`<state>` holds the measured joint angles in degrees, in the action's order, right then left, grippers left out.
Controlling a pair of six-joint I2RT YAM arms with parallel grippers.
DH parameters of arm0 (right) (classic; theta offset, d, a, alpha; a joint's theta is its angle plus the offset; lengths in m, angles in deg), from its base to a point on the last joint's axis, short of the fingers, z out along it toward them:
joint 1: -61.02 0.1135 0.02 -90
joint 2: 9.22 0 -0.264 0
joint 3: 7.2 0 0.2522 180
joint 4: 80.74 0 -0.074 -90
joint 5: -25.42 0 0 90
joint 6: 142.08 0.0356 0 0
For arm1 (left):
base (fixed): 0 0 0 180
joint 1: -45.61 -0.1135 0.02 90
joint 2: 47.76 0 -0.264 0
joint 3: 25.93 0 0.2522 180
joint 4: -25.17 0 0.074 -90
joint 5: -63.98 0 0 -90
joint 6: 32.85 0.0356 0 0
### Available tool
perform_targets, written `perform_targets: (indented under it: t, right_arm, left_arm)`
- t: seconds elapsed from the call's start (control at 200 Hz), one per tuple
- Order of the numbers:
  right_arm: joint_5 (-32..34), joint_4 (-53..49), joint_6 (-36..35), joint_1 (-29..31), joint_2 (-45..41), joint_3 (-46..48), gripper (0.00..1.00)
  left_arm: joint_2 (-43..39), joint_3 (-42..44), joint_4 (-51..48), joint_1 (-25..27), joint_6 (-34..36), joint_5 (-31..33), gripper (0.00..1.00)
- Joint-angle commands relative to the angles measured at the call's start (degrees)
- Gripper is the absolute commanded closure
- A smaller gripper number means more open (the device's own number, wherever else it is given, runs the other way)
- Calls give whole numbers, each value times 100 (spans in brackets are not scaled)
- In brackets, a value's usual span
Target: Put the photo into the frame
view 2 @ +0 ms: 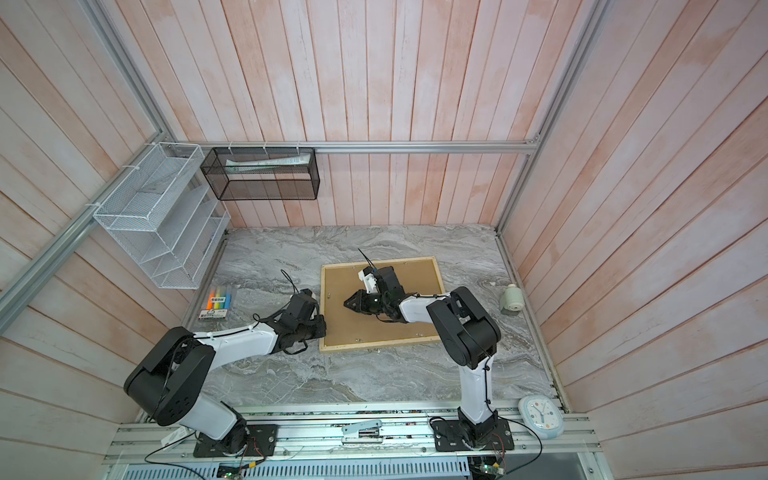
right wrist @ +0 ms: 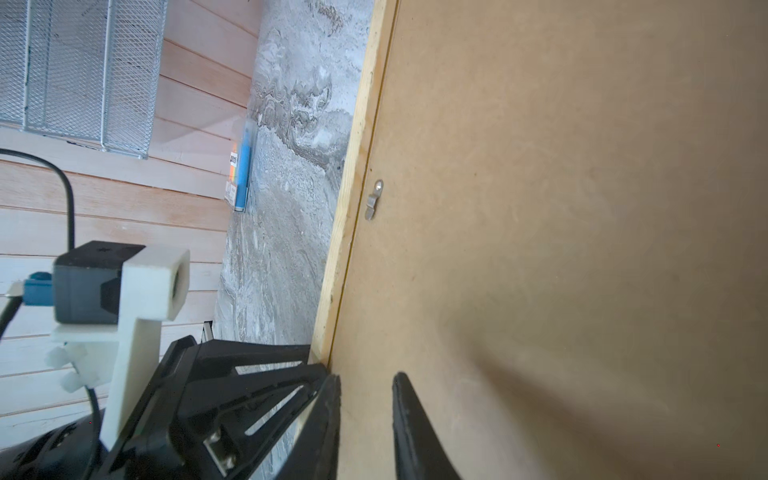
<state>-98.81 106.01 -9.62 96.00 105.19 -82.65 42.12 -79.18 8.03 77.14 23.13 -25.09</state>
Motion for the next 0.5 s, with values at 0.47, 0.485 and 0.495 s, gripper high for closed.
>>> perform_targets:
  t: [0.47, 0.485, 0.495]
  right_arm:
    - [754, -897, 334, 443, 991, -1528, 75]
    - [764, -926, 340, 447, 1011, -1562, 75]
    - [783, -939, 342, 455, 1017, -1582, 75]
  left_arm:
    - [508, -207, -834, -68, 97, -357, 86]
    - [512, -210, -837, -68, 97, -357, 86]
    - [512, -207, -839, -68, 97, -357, 86]
